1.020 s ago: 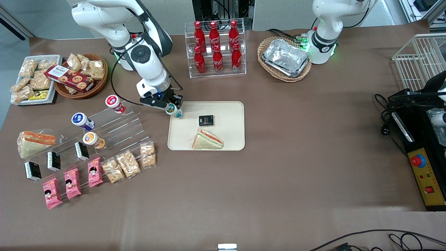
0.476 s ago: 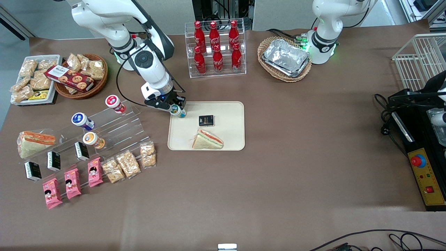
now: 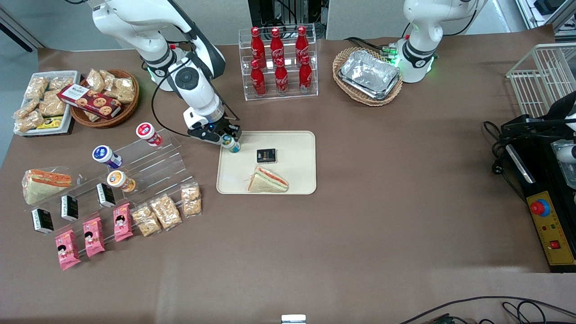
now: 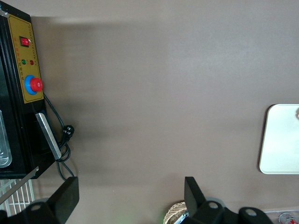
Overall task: Place green gum on tray
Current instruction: 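Carry the bottle over the cream tray and lower it onto the tray, then open the right gripper and raise it away from the bottle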
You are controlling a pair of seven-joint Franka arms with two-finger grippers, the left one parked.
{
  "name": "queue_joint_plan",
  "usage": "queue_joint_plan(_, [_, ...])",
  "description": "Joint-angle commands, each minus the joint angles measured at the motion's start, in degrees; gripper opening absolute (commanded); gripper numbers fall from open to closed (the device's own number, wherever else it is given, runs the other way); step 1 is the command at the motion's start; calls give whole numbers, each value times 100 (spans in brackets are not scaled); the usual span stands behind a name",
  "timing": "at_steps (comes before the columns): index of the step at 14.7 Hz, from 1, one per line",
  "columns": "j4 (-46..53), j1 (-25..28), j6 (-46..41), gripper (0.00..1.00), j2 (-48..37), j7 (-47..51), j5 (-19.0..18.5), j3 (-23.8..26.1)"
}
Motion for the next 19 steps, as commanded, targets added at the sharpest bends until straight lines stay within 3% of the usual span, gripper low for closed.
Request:
queue_joint_plan(1, [-13, 17, 178, 100, 41, 150, 87, 16])
queue_joint_plan(6, [136, -18, 47, 100, -266, 115, 87, 16])
queue_joint_plan(9, [425, -27, -452, 100, -530, 106, 95, -19])
queue_joint_plan(13, [1574, -62, -2496, 100, -1110, 53, 104, -98])
queue_joint_plan(16, [2945, -62, -4483, 100, -1146, 53, 104, -151])
queue_joint_plan(19, [4018, -62, -5777, 100, -1190, -122, 104, -169])
